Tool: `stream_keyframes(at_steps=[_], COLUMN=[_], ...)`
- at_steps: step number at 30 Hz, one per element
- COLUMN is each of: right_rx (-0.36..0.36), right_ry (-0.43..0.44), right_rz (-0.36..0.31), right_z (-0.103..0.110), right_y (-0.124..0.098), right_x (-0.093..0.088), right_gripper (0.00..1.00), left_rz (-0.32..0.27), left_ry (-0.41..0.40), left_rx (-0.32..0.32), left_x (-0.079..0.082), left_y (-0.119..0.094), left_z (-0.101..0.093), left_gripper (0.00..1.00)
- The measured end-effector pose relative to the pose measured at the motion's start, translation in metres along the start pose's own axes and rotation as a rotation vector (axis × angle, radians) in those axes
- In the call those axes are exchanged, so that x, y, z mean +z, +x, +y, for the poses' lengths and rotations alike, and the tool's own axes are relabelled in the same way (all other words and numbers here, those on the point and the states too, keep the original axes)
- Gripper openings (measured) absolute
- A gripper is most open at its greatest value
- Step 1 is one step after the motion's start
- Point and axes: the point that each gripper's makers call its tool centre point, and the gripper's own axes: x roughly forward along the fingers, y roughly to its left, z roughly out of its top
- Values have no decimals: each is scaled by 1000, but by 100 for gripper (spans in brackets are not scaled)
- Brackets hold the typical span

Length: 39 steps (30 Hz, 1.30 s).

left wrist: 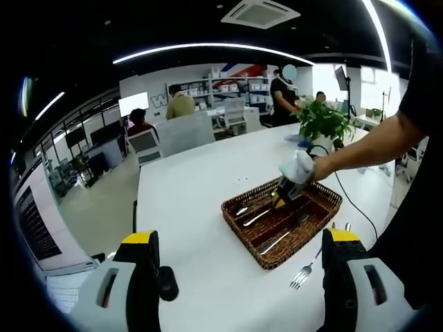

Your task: Arrange the knives, forks, and spoons in their matching storage slots by inserting each utensil handle-first until every utensil is classified and aligned in the correct compartment

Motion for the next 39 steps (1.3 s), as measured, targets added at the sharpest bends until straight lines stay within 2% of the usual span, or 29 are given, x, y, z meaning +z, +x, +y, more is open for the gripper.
stream_keyframes(at_steps=[9,12,18,22,23,28,31,35,36,37,38,39], right_rx=[21,10,12,36,32,28,-27,-49,-86,-103,-114,-107], right_ry=[3,-16,37,105,61,126,88,120,121,138,181,205], right_rz=[10,35,-4,-53,-65,-62,-80,-121,-135,-145,-146,-148], right_z=[6,8,8,8,8,7,4,1,-5,-9,-11,-12], right_y=[17,19,20,20,20,14,5,-16,-24,-29,-35,-41], right_x=[-7,-11,-15,-14,-13,-9,-3,4,7,8,7,6], right_gripper=[1,1,2,3,3,7,9,17,23,36,43,44], left_rz=[8,5,16,22,22,16,4,-9,-19,-26,-36,-44], left_ry=[11,8,17,51,53,71,74,75,70,65,56,49], left_rx=[-2,-3,-10,-18,-19,-32,-35,-40,-43,-45,-49,-53], left_x=[-1,-2,-6,-4,-4,-1,2,6,8,9,11,12], left_y=[-3,-4,-6,-6,-5,-4,-3,-1,0,1,3,4], left_z=[1,0,-3,-9,-9,-13,-15,-19,-22,-23,-25,-27], left_gripper=[99,99,99,99,99,100,100,100,99,100,100,100])
